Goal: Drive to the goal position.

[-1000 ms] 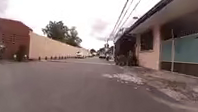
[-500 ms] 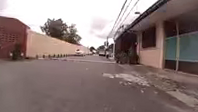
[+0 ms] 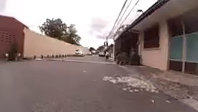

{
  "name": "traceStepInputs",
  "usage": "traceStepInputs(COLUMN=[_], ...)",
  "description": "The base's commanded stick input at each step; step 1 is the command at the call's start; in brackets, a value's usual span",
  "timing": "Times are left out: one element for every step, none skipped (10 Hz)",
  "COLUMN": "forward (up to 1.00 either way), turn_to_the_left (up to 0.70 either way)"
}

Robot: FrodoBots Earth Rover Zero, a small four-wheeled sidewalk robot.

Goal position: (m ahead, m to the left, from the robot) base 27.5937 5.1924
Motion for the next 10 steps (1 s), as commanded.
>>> traceStepInputs(forward=[0.70,0.70,0.70,0.70,0.70,0.70,0.70,0.70,0.70,0.70], turn_to_the_left=[0.00,0.00,0.00,0.00,0.00,0.00,0.00,0.00,0.00,0.00])
